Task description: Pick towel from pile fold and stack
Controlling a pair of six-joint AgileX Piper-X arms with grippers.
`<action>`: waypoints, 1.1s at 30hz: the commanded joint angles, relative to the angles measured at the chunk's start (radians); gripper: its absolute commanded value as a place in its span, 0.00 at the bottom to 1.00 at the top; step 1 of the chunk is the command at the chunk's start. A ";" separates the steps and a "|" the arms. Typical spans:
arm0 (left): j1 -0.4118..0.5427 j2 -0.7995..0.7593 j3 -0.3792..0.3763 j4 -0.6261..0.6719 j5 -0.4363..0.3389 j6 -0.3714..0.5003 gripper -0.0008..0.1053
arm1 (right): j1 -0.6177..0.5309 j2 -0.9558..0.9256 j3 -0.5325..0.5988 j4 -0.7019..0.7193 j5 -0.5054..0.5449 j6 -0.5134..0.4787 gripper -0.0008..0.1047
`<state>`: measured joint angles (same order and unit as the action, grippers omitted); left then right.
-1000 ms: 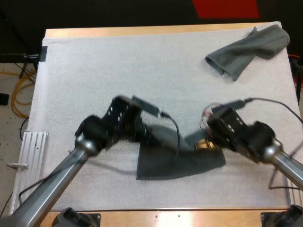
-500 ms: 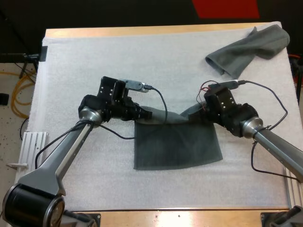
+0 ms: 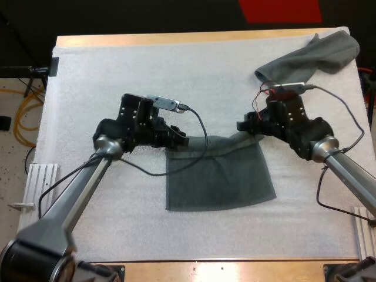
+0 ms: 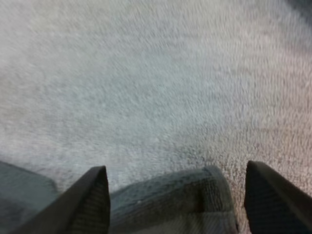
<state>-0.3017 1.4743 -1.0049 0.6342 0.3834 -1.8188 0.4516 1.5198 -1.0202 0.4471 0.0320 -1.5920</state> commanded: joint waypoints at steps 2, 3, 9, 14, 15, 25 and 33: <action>-0.004 -0.070 -0.007 0.009 -0.022 0.027 0.41 | -0.002 -0.057 -0.019 0.035 -0.009 -0.022 0.56; -0.004 -0.102 -0.007 0.017 -0.028 0.034 0.41 | -0.002 -0.076 -0.019 0.049 -0.009 -0.028 0.56; -0.004 -0.309 -0.007 0.096 -0.036 0.051 0.41 | -0.002 -0.204 -0.020 0.174 -0.016 -0.085 0.44; -0.009 -0.484 -0.007 0.175 -0.036 0.051 0.41 | -0.002 -0.294 -0.020 0.286 -0.016 -0.142 0.04; -0.009 -0.516 -0.007 0.187 -0.036 0.051 0.41 | -0.002 -0.311 -0.020 0.308 -0.016 -0.141 0.01; -0.009 -0.765 -0.007 0.454 -0.059 0.035 0.55 | 0.098 -0.377 -0.020 0.533 -0.077 -0.137 0.01; -0.009 -0.787 0.002 0.586 -0.099 0.035 0.56 | 0.193 -0.226 -0.028 0.523 -0.120 -0.086 0.01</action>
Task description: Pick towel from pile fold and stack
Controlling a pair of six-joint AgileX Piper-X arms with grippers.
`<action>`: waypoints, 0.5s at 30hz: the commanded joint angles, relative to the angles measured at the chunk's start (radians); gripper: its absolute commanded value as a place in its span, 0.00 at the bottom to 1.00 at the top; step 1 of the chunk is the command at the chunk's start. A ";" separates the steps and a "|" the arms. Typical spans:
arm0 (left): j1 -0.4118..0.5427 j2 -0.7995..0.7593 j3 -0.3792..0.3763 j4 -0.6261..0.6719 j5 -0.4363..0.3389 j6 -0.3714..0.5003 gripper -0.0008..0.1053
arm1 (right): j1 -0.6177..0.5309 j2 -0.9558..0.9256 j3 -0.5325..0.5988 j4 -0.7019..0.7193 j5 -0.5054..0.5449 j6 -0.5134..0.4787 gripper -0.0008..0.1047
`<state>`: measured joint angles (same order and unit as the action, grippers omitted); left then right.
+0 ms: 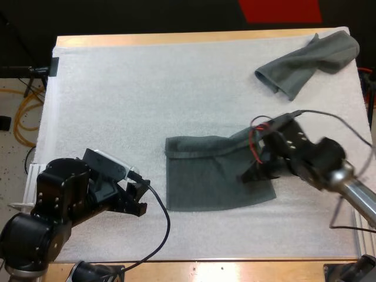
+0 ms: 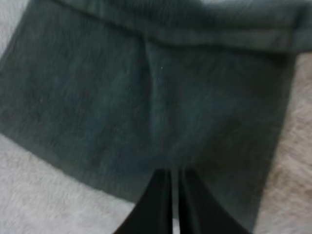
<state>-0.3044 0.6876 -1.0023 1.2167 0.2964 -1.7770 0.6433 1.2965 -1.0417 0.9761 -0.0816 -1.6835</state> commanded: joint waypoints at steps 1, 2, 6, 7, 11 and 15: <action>-0.007 0.000 0.001 0.003 -0.010 -0.007 0.56 | 0.002 0.019 -0.013 -0.004 -0.021 0.006 0.01; -0.007 0.000 0.004 0.003 -0.009 -0.007 0.56 | 0.002 0.057 -0.026 0.000 -0.033 0.005 0.01; -0.007 0.000 0.008 0.005 -0.009 -0.007 0.56 | 0.002 0.187 -0.108 0.031 -0.035 0.003 0.01; -0.007 0.000 0.008 0.005 -0.009 -0.007 0.56 | 0.002 0.220 -0.132 0.041 -0.035 -0.001 0.01; -0.007 0.000 0.008 0.005 -0.009 -0.007 0.56 | -0.001 0.374 -0.246 0.074 -0.035 -0.041 0.01; -0.007 0.000 0.008 0.005 -0.009 -0.007 0.56 | -0.001 0.517 -0.342 0.142 -0.035 -0.049 0.01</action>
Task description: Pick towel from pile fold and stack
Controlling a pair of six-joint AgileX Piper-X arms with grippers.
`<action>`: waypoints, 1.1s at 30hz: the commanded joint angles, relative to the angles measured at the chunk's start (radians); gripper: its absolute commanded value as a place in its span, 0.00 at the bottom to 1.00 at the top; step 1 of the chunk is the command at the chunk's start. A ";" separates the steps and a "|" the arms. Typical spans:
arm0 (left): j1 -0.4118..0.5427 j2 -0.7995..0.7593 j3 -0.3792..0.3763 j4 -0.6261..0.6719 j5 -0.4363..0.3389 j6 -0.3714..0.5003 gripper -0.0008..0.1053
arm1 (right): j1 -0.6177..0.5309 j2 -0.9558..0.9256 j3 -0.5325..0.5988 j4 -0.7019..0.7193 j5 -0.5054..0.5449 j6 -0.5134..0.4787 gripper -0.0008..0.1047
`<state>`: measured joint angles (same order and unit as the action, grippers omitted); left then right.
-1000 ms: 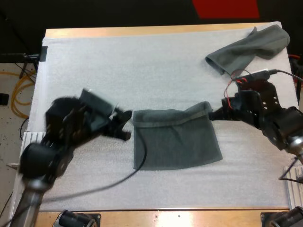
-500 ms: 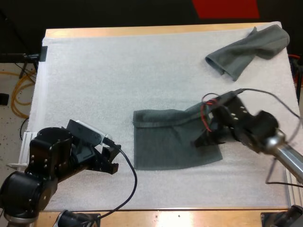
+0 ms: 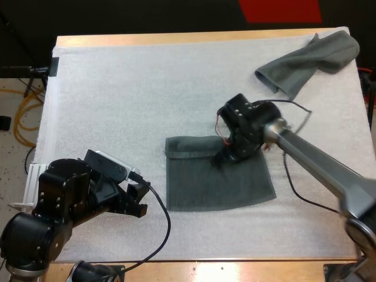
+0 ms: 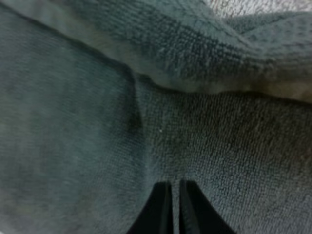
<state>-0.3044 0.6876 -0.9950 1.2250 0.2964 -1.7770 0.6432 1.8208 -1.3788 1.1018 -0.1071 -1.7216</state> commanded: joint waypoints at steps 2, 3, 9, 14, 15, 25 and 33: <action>-0.007 0.000 0.000 -0.003 -0.009 -0.007 0.56 | -0.001 0.061 -0.044 0.043 -0.009 -0.025 0.01; -0.007 0.000 0.000 -0.003 -0.009 -0.007 0.56 | -0.001 0.087 -0.058 0.049 -0.009 -0.034 0.01; -0.007 0.000 0.000 -0.003 0.014 -0.007 0.56 | -0.008 0.212 -0.130 0.051 -0.002 -0.041 0.01; -0.007 0.000 0.000 0.006 0.023 -0.007 0.56 | -0.034 0.267 -0.172 0.046 0.005 -0.041 0.01; -0.007 0.000 0.000 0.008 0.023 -0.007 0.56 | -0.039 0.272 -0.176 0.037 0.007 -0.041 0.01; -0.007 0.000 0.000 0.011 0.023 -0.007 0.56 | -0.083 0.273 -0.179 -0.172 0.029 0.000 0.01; -0.007 0.000 0.000 0.011 0.030 -0.007 0.56 | -0.094 0.268 -0.188 -0.481 0.141 0.125 0.01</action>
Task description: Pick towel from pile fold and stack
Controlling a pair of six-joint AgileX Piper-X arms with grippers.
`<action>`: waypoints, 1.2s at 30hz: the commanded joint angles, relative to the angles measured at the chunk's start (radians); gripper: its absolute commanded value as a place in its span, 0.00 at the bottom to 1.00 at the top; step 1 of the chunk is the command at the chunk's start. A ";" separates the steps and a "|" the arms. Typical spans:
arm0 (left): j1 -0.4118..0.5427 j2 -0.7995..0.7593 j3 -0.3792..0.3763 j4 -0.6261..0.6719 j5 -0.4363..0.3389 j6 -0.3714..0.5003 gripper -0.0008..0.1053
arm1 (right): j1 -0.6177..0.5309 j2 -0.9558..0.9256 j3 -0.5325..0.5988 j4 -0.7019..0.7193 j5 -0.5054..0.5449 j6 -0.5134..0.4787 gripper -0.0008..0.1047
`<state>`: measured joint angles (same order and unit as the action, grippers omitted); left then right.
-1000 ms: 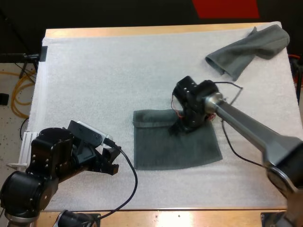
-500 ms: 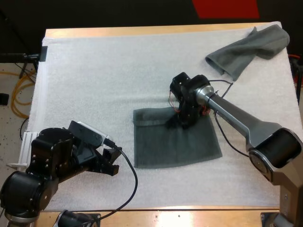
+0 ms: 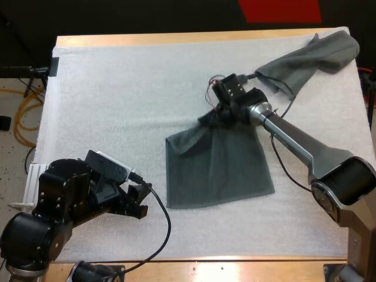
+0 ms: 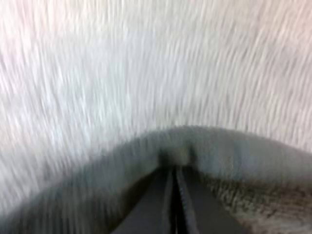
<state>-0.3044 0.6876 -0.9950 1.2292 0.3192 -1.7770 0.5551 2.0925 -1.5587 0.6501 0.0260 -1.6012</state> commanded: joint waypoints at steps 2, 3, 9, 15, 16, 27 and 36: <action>-0.007 0.000 0.000 0.007 0.007 -0.007 0.56 | -0.007 -0.020 -0.029 -0.032 0.007 0.052 0.01; -0.007 0.000 0.000 0.007 0.007 -0.007 0.56 | -0.007 -0.032 -0.039 -0.032 0.003 0.062 0.01; -0.007 0.000 0.000 0.007 0.007 -0.007 0.56 | -0.005 -0.149 -0.052 -0.024 -0.067 0.049 0.01; -0.007 0.000 0.000 0.007 0.007 -0.007 0.56 | 0.017 -0.242 -0.052 0.131 -0.231 -0.015 0.01; -0.007 0.000 0.000 0.007 0.007 -0.007 0.56 | 0.030 -0.247 -0.052 0.157 -0.233 -0.048 0.01; -0.007 0.000 0.000 0.104 0.040 -0.021 0.56 | 0.217 -0.148 -0.052 0.367 -0.146 -0.168 0.01; -0.007 -0.001 0.018 0.158 0.057 -0.014 0.56 | 0.217 0.023 -0.104 0.355 -0.133 -0.157 0.01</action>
<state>-0.3044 0.6876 -0.9772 1.3826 0.3681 -1.7867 0.7776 2.1282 -1.6508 1.0096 -0.1069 -1.7584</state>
